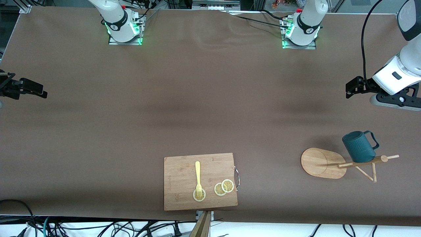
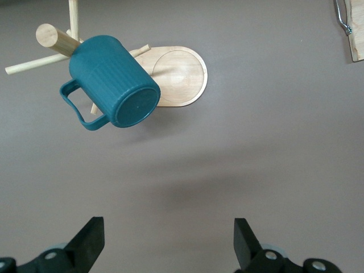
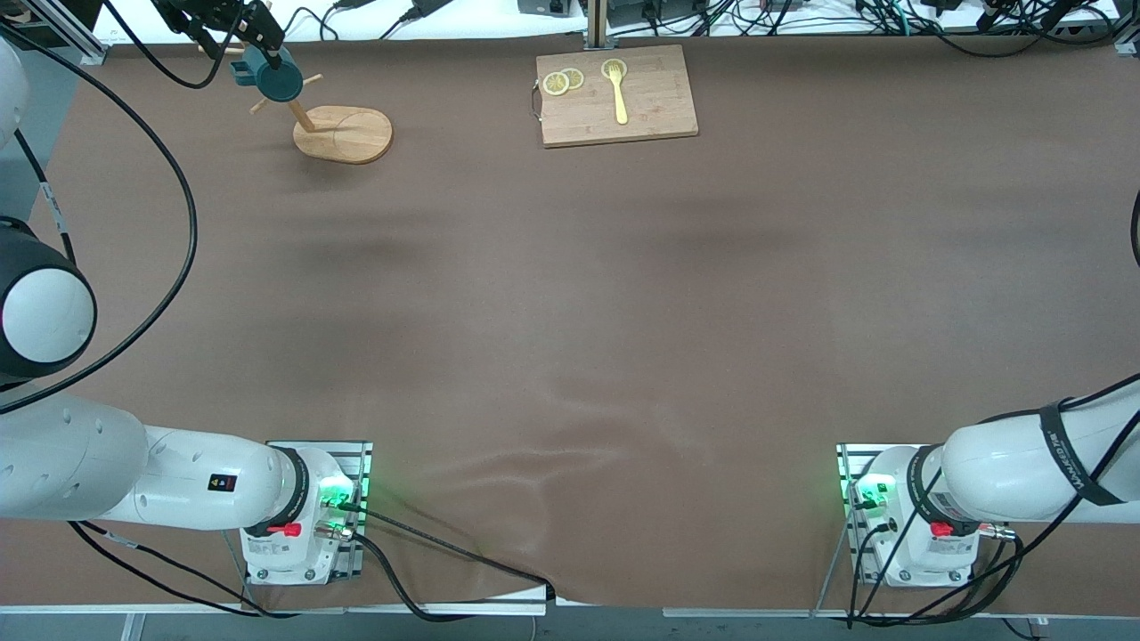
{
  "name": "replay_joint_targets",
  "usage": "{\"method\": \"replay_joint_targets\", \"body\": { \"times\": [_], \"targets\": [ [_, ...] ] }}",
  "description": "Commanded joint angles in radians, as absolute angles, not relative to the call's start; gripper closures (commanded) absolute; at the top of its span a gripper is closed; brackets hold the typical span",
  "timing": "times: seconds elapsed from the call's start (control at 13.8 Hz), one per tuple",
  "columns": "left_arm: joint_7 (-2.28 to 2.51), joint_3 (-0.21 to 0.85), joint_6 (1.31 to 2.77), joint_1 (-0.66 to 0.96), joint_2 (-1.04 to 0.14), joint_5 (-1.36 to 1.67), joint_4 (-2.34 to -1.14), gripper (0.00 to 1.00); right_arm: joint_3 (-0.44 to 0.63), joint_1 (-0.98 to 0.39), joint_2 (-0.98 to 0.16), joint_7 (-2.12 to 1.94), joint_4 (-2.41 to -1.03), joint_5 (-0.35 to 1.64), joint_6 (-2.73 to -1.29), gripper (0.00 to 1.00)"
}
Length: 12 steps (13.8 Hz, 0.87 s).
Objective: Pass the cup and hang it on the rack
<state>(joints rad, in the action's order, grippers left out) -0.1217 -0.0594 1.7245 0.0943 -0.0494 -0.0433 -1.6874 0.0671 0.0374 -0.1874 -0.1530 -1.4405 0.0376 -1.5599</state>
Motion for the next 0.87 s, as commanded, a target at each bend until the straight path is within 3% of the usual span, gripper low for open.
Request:
{"method": "replay_joint_targets", "body": {
  "times": [0.0, 0.8],
  "targets": [
    [-0.106, -0.054, 1.727, 0.103, -0.037, -0.051, -1.678, 0.0, 0.061, 0.049, -0.179, -0.144, -1.447, 0.048, -1.566, 0.0],
    [-0.11, -0.061, 1.68, 0.095, -0.046, -0.041, -1.655, 0.0, 0.061, 0.049, -0.181, -0.144, -1.447, 0.049, -1.566, 0.0]
  ]
}}
